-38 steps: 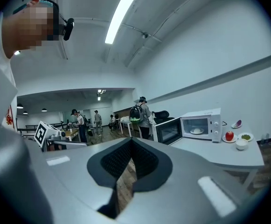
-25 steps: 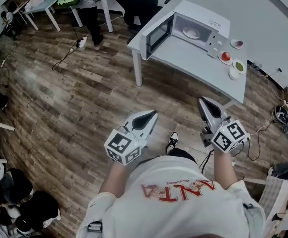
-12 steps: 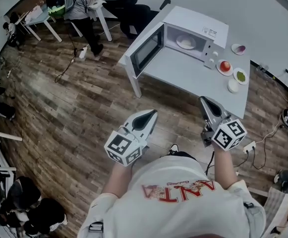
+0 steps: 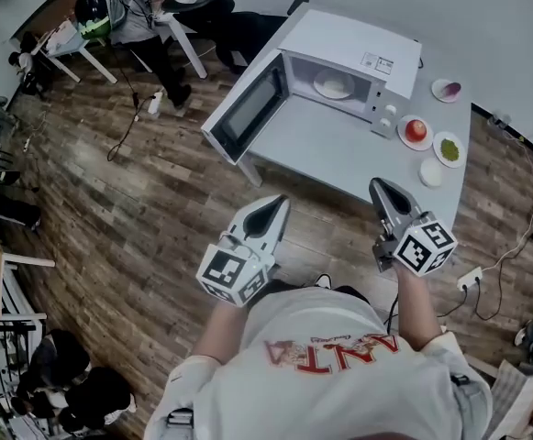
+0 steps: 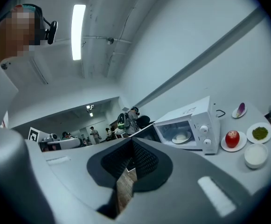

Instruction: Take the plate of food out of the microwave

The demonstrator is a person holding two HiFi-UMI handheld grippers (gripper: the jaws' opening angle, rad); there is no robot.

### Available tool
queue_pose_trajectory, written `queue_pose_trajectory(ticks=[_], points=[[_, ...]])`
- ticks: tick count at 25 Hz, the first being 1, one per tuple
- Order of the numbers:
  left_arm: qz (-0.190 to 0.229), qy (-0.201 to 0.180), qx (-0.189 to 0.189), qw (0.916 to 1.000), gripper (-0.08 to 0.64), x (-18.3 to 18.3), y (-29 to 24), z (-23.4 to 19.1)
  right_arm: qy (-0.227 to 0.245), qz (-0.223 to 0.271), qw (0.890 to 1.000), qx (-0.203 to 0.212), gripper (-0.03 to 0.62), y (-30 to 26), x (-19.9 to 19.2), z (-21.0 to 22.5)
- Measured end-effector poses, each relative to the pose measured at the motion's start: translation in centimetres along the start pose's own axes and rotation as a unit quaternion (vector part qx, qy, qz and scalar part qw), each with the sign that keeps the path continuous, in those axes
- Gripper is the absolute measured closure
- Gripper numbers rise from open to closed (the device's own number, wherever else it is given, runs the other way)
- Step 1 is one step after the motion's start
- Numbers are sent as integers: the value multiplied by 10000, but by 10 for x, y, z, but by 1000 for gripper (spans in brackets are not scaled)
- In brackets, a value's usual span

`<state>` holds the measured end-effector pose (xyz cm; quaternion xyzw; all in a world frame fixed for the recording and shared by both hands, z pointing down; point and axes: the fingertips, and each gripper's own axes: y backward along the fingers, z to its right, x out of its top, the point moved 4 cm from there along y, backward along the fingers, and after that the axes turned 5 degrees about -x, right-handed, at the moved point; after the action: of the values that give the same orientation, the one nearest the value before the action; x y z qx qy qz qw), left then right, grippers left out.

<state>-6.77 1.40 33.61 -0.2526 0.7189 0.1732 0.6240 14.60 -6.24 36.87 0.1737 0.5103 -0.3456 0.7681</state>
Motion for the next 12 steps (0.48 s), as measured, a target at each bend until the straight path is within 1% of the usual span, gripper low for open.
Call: queue_pose_trajectory(ticks=[3,6,8,12], points=[[-63,43,161,9998,551,-2,-17,-15,-152,-49,9999,0,589,-5,-5,15],[-123,44,266,9996,551,-3,-36,-30,-241,-117,9994,-224,589,-6,-10,37],[-158,59,251,9995,551,-3,-48,-41,-288,-108,9986,-436,589,-8,-8,49],[-184,127,101,9997,551,-1,-69,-68,-241,-95,9967,-763,589,-23,1,64]])
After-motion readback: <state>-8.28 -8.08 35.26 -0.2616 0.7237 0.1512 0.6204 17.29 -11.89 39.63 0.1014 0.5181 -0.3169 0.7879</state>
